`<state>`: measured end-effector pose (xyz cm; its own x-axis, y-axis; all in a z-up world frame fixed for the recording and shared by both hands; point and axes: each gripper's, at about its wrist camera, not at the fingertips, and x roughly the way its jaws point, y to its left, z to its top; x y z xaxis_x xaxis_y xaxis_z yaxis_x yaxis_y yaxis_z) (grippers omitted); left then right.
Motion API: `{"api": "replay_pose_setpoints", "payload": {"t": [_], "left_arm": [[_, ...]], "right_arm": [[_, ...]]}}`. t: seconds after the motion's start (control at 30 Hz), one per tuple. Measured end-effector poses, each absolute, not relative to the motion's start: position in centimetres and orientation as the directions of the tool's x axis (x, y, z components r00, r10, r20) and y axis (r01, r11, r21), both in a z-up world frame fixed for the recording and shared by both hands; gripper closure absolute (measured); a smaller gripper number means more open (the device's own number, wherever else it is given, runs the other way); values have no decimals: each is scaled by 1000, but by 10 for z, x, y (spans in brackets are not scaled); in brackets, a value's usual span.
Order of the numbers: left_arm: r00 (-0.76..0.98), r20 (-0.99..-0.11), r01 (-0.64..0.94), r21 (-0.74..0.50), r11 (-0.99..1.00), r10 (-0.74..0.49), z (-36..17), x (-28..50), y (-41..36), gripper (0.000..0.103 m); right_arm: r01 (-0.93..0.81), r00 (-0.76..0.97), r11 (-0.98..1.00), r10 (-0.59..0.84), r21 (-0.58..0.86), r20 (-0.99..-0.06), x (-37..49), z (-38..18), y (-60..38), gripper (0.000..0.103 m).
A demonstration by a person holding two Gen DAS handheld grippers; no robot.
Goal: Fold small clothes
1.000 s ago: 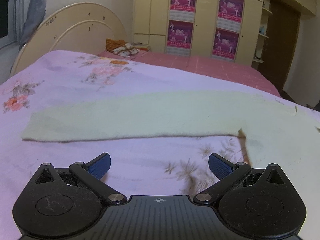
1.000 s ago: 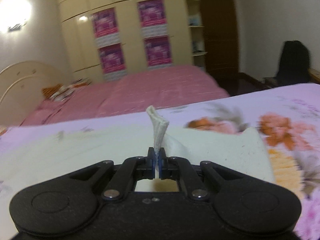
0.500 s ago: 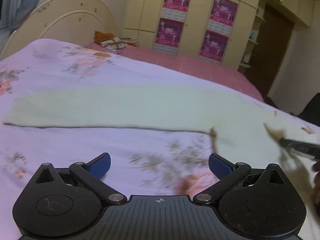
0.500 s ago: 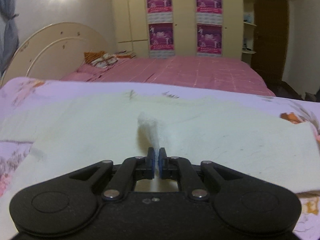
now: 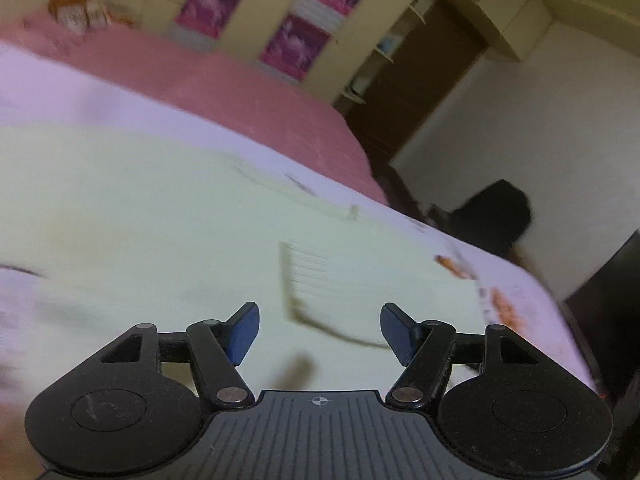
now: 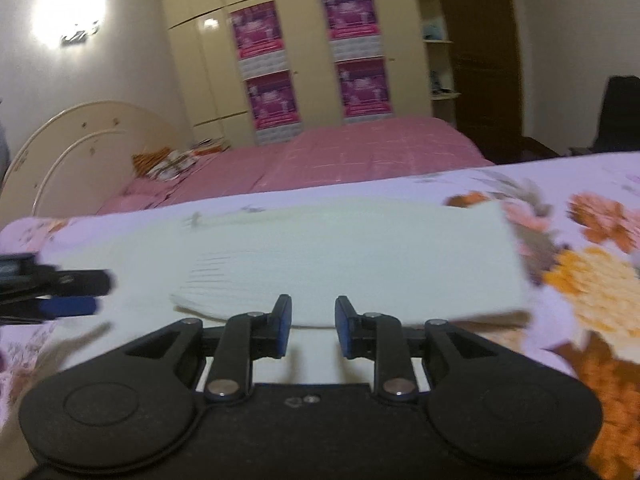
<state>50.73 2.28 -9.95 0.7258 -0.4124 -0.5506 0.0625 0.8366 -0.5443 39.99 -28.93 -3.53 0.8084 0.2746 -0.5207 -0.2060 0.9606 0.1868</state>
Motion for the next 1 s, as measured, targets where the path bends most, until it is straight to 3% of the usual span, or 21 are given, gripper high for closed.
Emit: {"api": "replay_pose_setpoints", "payload": {"t": [0.03, 0.1, 0.13, 0.2, 0.23, 0.47, 1.0], "left_arm": [[710, -559, 56, -561, 826, -428, -105, 517, 15, 38], [676, -591, 7, -592, 806, -440, -120, 537, 4, 68], [665, -599, -23, -613, 790, -446, -128, 545, 2, 71], [666, -601, -60, -632, 772, -441, -142, 556, -7, 94], [668, -606, -70, -630, 773, -433, -146, 556, -13, 98], [749, -548, -28, -588, 809, -372, -130, 556, -5, 99], [781, -569, -94, -513, 853, -257, -114, 527, 95, 99]], "right_arm": [[-193, 813, 963, 266, 190, -519, 400, -36, -295, 78], [-165, 819, 965, 248, 202, -517, 396, -36, -313, 78], [-152, 822, 966, 240, 209, -517, 394, -36, -320, 78], [-129, 823, 967, 228, 220, -519, 393, -39, -330, 78], [-115, 823, 966, 224, 232, -522, 391, -40, -337, 78], [-56, 810, 951, 222, 304, -544, 391, -49, -367, 76], [18, 763, 777, 396, 630, -510, 419, -73, -368, 62]]}}
